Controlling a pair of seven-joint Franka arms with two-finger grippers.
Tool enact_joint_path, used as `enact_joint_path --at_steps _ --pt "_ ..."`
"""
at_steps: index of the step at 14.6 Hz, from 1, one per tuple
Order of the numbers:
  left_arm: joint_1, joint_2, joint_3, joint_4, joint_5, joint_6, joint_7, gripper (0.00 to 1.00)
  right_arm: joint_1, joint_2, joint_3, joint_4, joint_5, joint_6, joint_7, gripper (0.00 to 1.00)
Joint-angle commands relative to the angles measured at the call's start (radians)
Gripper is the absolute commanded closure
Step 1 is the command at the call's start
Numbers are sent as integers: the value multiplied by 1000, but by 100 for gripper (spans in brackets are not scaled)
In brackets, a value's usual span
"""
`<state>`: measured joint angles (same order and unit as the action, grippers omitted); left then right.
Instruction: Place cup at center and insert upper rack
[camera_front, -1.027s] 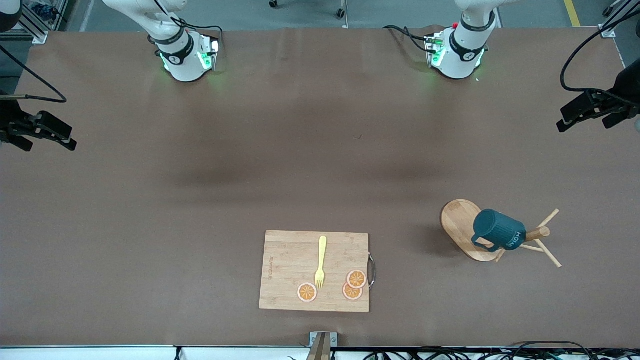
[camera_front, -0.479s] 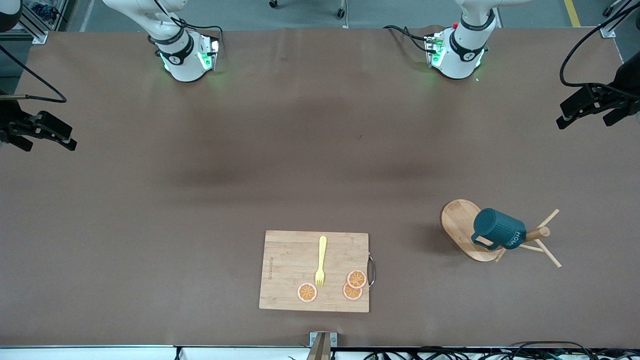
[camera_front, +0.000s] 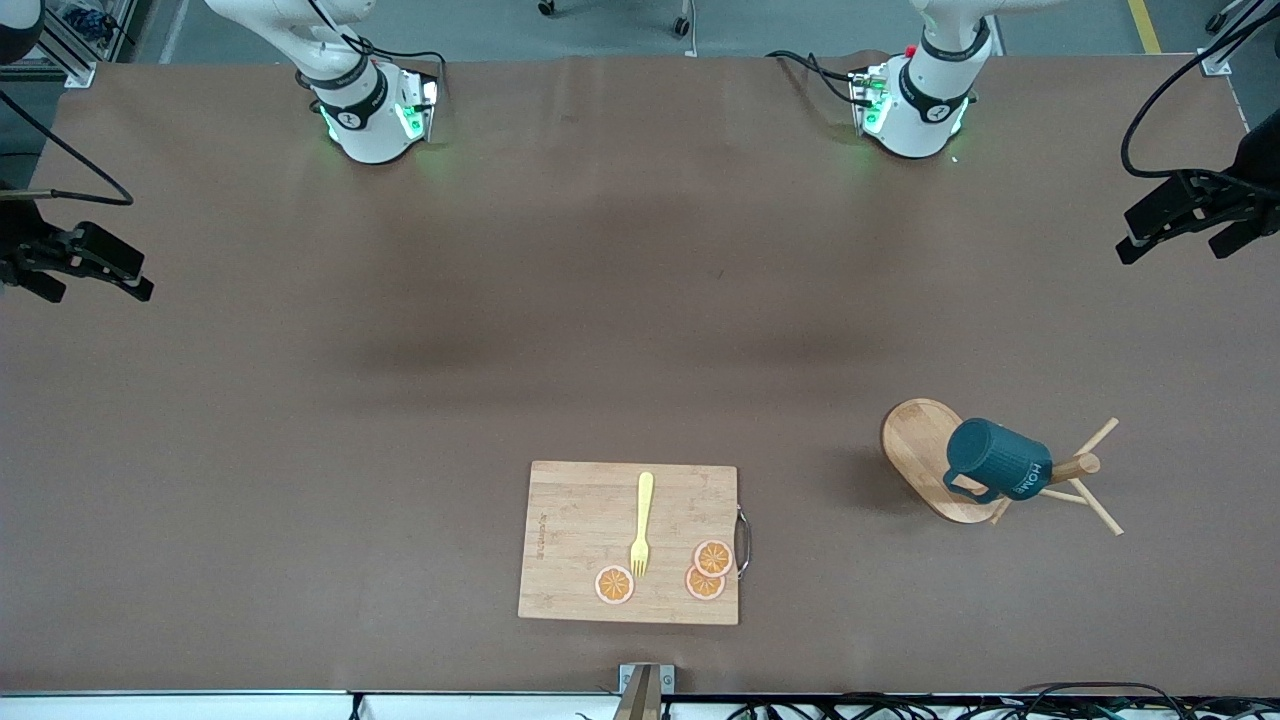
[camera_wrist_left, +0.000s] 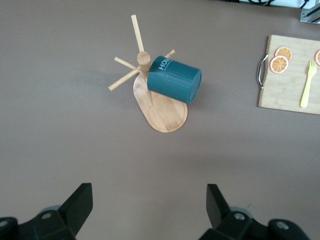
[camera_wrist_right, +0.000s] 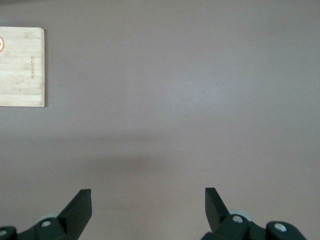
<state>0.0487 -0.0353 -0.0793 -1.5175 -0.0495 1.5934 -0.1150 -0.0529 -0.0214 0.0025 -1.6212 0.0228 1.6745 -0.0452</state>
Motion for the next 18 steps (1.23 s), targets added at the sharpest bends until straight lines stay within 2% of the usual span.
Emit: enact_joint_path --at_steps 1,5,18 --pt "-4 -5 7 0 -16 42 0 0 -1 -15 1 -11 -17 -4 -2 0" --pt "-9 8 4 -4 -13 75 -2 0 -1 -15 1 -11 -17 -4 -2 0" --pt "-10 5 0 -7 -7 66 6 0 4 -17 1 -11 -17 -5 -2 0"
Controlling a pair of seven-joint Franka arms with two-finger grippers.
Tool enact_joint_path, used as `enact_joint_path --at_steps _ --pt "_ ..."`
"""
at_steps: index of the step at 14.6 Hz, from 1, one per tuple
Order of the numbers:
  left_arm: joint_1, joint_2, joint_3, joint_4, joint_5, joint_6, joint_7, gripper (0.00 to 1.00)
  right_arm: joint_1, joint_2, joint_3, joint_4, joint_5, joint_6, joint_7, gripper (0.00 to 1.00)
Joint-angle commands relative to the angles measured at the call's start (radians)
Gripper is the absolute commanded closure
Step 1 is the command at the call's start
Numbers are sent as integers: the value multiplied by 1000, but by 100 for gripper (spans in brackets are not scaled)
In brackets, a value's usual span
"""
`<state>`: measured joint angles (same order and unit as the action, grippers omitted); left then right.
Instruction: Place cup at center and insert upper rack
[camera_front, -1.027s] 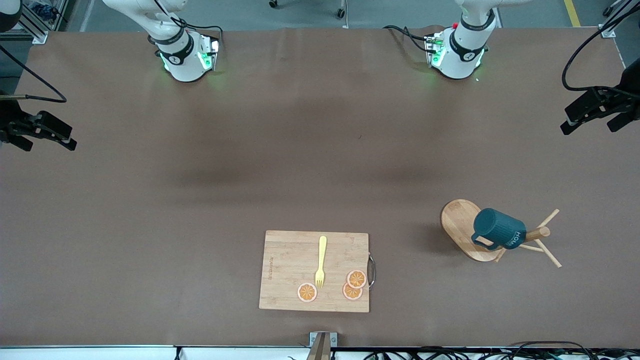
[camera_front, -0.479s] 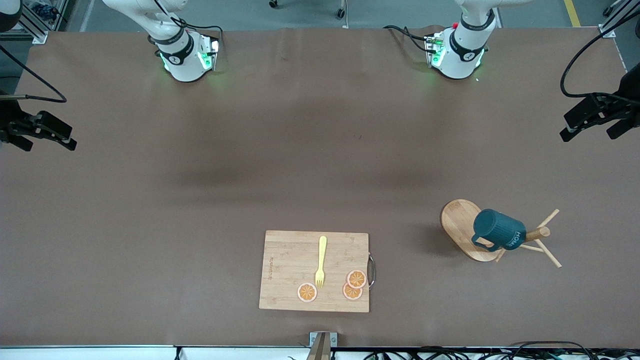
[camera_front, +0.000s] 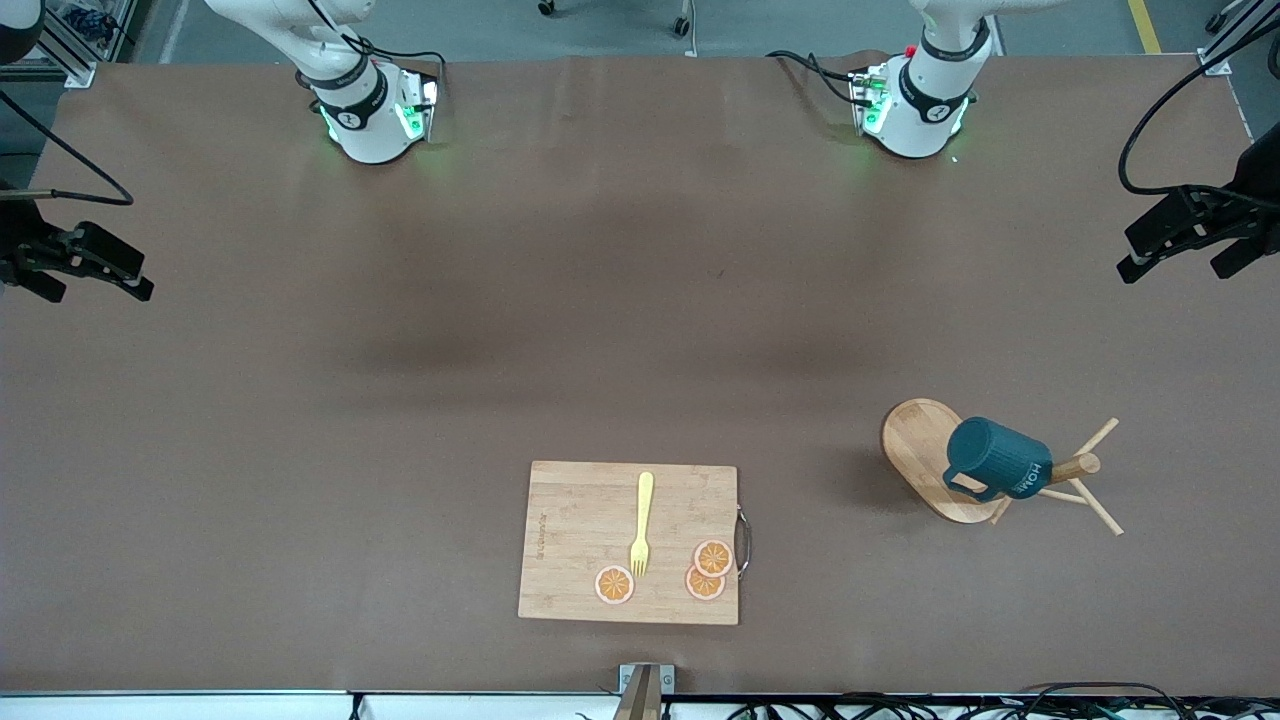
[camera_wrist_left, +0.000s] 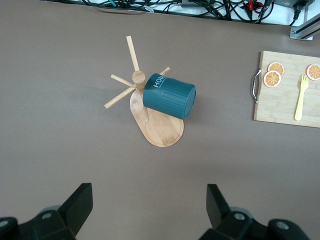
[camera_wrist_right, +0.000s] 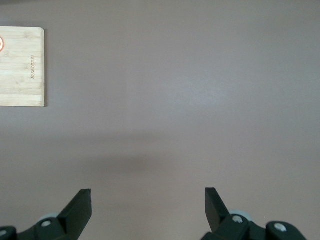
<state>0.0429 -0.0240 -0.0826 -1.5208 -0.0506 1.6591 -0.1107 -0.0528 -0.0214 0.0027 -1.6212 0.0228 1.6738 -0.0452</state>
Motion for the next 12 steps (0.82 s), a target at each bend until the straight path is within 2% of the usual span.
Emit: enact_joint_path --at_steps 1,5,12 --pt "-6 -7 3 -4 -6 -2 -1 0 5 -17 0 -9 -17 -3 -2 0" --pt "-5 -5 3 -4 -3 -77 9 0 4 -17 0 -12 -21 -5 -2 0" --pt "-6 -5 3 -4 6 -84 13 0 -2 -17 0 -16 -21 -6 -2 0"
